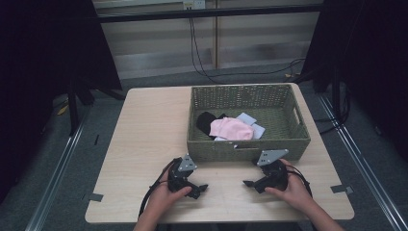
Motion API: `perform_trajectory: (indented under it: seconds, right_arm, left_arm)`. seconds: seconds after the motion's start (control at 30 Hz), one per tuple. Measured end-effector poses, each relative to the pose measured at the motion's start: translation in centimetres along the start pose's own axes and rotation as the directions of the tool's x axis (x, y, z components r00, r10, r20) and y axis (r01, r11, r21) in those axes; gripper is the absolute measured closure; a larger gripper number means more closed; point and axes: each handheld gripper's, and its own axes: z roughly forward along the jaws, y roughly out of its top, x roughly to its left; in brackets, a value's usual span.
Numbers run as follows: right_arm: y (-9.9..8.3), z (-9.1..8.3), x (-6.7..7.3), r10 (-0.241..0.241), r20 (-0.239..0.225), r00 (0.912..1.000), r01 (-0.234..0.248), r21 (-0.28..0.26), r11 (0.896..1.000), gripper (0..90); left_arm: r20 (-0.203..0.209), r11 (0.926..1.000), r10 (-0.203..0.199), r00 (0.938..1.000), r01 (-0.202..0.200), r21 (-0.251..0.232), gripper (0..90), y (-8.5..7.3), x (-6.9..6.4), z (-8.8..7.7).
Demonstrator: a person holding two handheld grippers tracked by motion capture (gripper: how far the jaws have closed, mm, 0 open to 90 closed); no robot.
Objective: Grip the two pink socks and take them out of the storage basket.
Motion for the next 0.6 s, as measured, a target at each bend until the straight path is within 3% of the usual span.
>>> perform_trajectory:
  seconds: [0.33,0.47,0.57,0.6]
  right_arm:
    - [0.1,0.0,0.0,0.010,-0.003,0.9999,-0.010,0.003,1.000,14.5]
    - [1.2,-0.2,-0.1,0.013,-0.042,0.9990,-0.009,0.089,0.996,18.2]
    - [1.8,-0.3,-0.2,0.017,-0.073,0.9972,-0.008,0.121,0.993,18.3]
    - [2.5,-0.5,-0.1,-0.012,-0.082,0.9966,0.025,0.158,0.987,18.5]
  left_arm:
    - [0.000,1.0000,0.000,1.0000,0.000,0.000,0.0,0.0,0.0,0.0]
    - [0.000,1.0000,0.001,1.0000,-0.001,0.000,0.0,0.0,0.0,0.0]
    - [0.000,1.0000,0.001,1.0000,-0.001,0.001,0.0,0.0,0.0,0.0]
    - [0.000,1.0000,0.001,1.0000,-0.001,0.001,0.0,0.0,0.0,0.0]
